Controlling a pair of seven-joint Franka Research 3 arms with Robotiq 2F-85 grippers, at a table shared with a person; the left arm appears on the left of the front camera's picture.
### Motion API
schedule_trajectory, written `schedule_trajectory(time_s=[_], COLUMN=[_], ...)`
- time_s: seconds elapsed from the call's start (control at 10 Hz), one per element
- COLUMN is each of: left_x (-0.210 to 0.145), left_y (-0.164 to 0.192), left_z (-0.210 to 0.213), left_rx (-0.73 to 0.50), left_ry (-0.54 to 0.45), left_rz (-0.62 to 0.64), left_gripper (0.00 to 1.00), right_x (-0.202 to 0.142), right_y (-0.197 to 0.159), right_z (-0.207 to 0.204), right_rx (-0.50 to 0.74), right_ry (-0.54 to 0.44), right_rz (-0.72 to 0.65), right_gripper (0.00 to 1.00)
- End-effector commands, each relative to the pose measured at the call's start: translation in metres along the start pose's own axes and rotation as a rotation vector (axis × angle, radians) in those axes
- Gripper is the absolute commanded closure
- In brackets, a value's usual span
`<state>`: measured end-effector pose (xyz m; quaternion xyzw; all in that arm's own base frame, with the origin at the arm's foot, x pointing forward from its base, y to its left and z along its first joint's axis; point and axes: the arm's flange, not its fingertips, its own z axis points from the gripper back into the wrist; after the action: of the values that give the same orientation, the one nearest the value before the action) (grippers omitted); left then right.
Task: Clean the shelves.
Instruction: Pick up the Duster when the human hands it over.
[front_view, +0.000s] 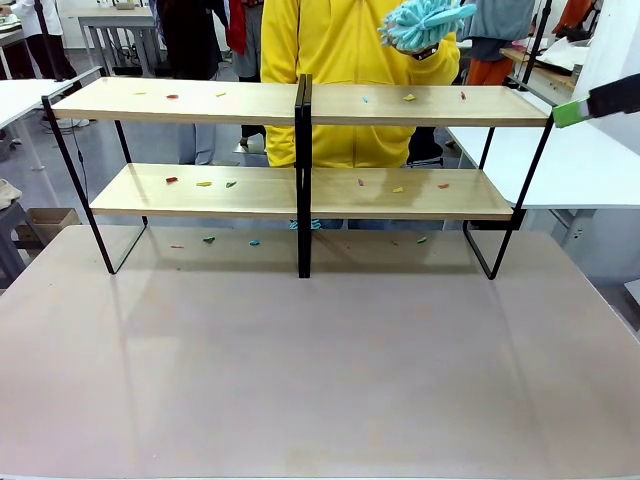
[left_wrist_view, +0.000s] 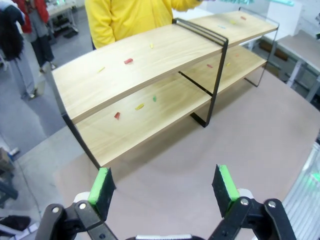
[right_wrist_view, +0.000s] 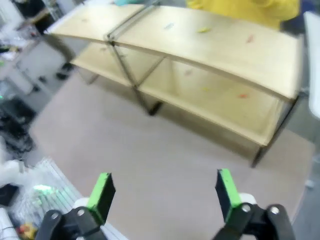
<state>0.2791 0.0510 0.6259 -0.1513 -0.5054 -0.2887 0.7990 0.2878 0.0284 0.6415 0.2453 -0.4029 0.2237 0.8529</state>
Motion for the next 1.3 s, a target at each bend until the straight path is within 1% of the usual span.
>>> schedule_trajectory(time_s=[0.0, 0.1, 0.2, 0.3, 0.4, 0.5, 0.6, 0.7, 0.8, 0.9, 1.0, 1.2], left_x=[-0.001, -0.001, -0.001, -0.001, -0.001, -0.001, -0.001, -0.001, -0.001, -0.001, -0.001, -0.001], left_y=[0.001, 0.001, 0.001, 0.001, 0.001, 0.001, 0.001, 0.001, 0.001, 0.001, 0.001, 0.001], left_z=[0.001, 0.001, 0.001, 0.001, 0.001, 0.001, 0.001, 0.001, 0.001, 0.001, 0.001, 0.001], left_rx=[-0.008, -0.008, -0.008, -0.008, -0.008, -0.008, -0.008, -0.008, -0.008, -0.008, -0.008, -0.008], left_ry=[-0.008, -0.008, -0.008, -0.008, -0.008, -0.008, -0.008, -0.008, -0.008, -0.008, -0.008, -0.008], left_rz=[-0.005, -0.005, -0.005, -0.005, -0.005, -0.005, -0.005, -0.005, -0.005, -0.005, -0.005, -0.005], left_gripper=[0.00, 0.00, 0.00, 0.00, 0.00, 0.00, 0.00, 0.00, 0.00, 0.00, 0.00, 0.00], right_x=[0.067, 0.068, 0.024, 0.046, 0.040, 0.067, 0.102, 0.140, 0.163, 0.176, 0.179, 0.178], right_y=[-0.026, -0.031, -0.011, -0.023, -0.014, -0.018, -0.023, -0.033, -0.039, -0.044, -0.046, -0.048], right_z=[-0.006, -0.009, 0.000, -0.004, -0.012, -0.032, -0.051, -0.077, -0.095, -0.105, -0.110, -0.121], right_rx=[0.364, 0.241, 0.128, 0.205, -0.029, -0.037, 0.019, 0.062, 0.088, 0.203, 0.234, 0.233], right_ry=[0.253, 0.120, 0.023, 0.048, 0.136, 0.139, 0.125, 0.114, 0.066, 0.106, 0.111, 0.187], right_rz=[-0.786, -0.923, -0.105, -0.246, -0.367, -0.496, -0.624, -0.786, -0.872, -0.923, -0.954, -0.954], right_gripper=[0.00, 0.00, 0.00, 0.00, 0.00, 0.00, 0.00, 0.00, 0.00, 0.00, 0.00, 0.00])
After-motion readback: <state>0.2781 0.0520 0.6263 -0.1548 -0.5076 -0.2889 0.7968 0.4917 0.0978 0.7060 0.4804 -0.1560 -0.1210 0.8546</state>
